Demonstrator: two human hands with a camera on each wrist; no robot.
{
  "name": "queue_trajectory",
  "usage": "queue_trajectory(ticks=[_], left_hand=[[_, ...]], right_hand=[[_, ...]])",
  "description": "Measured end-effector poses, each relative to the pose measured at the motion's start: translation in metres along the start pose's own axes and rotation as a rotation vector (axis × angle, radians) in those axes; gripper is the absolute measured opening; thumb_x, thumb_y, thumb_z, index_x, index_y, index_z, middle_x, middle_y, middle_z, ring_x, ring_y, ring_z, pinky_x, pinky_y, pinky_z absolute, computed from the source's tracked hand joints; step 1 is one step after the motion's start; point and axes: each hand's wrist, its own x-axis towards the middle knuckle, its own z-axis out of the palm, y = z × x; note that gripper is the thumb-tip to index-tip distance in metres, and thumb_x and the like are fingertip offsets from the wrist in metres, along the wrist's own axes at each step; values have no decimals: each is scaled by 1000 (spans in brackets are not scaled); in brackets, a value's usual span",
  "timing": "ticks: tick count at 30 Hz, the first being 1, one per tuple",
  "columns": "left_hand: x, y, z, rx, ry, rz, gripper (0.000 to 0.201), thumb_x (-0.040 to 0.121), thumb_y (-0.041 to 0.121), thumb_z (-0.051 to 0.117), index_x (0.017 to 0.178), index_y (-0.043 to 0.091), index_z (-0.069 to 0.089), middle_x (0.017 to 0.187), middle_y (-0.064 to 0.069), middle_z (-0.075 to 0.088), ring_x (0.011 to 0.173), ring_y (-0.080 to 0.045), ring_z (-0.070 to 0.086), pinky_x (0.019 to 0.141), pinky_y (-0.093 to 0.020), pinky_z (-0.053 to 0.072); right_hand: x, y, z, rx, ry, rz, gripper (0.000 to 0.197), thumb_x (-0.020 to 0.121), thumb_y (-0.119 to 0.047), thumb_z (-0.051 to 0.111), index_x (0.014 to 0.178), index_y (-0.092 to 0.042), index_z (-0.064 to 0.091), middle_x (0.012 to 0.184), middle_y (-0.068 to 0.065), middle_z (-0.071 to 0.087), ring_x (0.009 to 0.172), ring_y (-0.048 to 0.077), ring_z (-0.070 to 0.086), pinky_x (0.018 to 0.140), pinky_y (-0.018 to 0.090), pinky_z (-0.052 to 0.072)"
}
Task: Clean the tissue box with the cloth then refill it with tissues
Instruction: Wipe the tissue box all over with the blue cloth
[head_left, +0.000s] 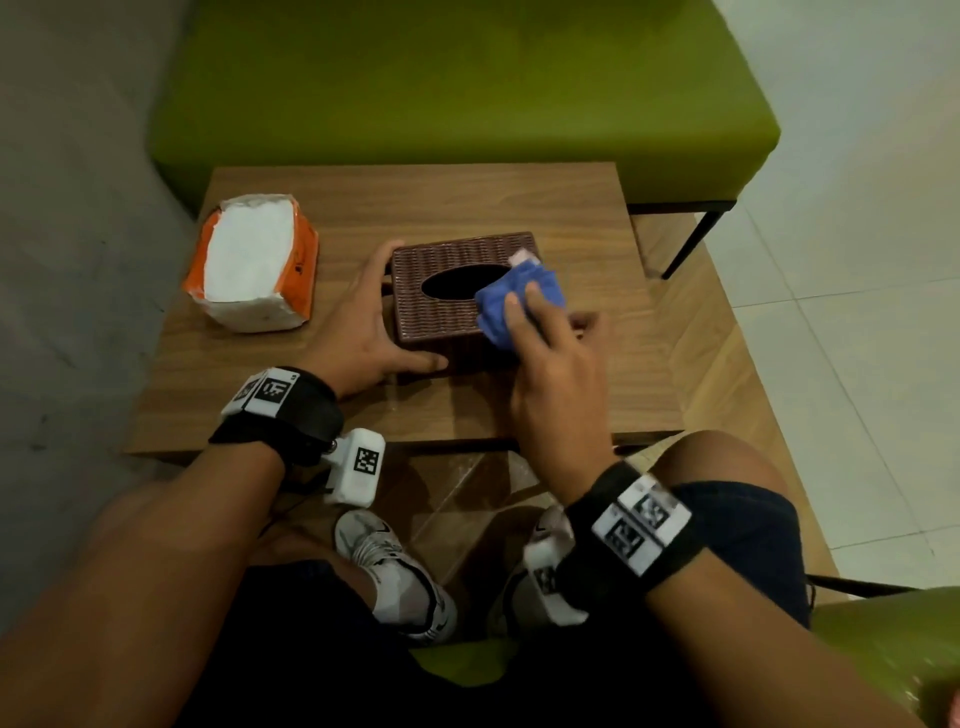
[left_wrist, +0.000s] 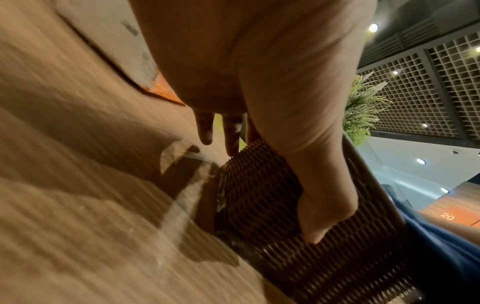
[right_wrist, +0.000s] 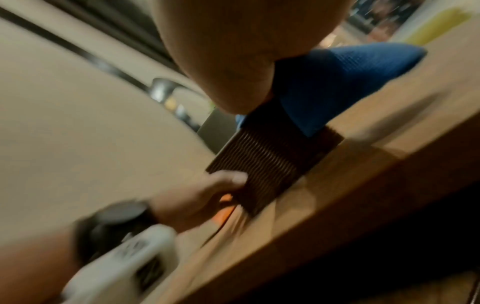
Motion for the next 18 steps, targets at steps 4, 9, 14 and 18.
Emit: queue_trajectory(ticks=[4, 9, 14, 18], left_hand=[[-6, -4, 1, 10, 17, -2, 134, 56, 39, 107, 162, 37, 25, 159, 10, 45, 145, -10, 50, 120, -49, 47], [-9, -5, 5, -10, 18, -22, 143, 50, 50, 101, 165, 32, 19, 161, 5, 44, 146, -14, 50, 121, -49, 46], [-6, -3, 6, -23, 18, -48, 138, 58, 29, 106, 164, 28, 18, 156, 5, 44, 139, -13, 53, 111, -31, 51], [-4, -4, 12, -19, 50, -46, 131, 68, 13, 102, 165, 24, 15, 152, 5, 43, 138, -13, 51, 110, -29, 47]], right_hand=[[8, 23, -5, 43, 44, -84, 44, 95, -10, 67, 138, -13, 68, 142, 7, 64, 103, 32, 51, 86, 36, 43], [-3, -28, 5, 15, 2, -74, 43, 98, -6, 55, 140, -12, 65, 143, 11, 60, 108, 29, 45, 89, 38, 42], [10, -1, 1, 29, 56, -65, 40, 95, -12, 64, 135, -12, 69, 138, 10, 65, 104, 31, 49, 84, 39, 46], [1, -30, 7, 50, 56, 18, 45, 95, -1, 58, 139, -9, 66, 142, 13, 61, 108, 31, 48, 89, 37, 44]])
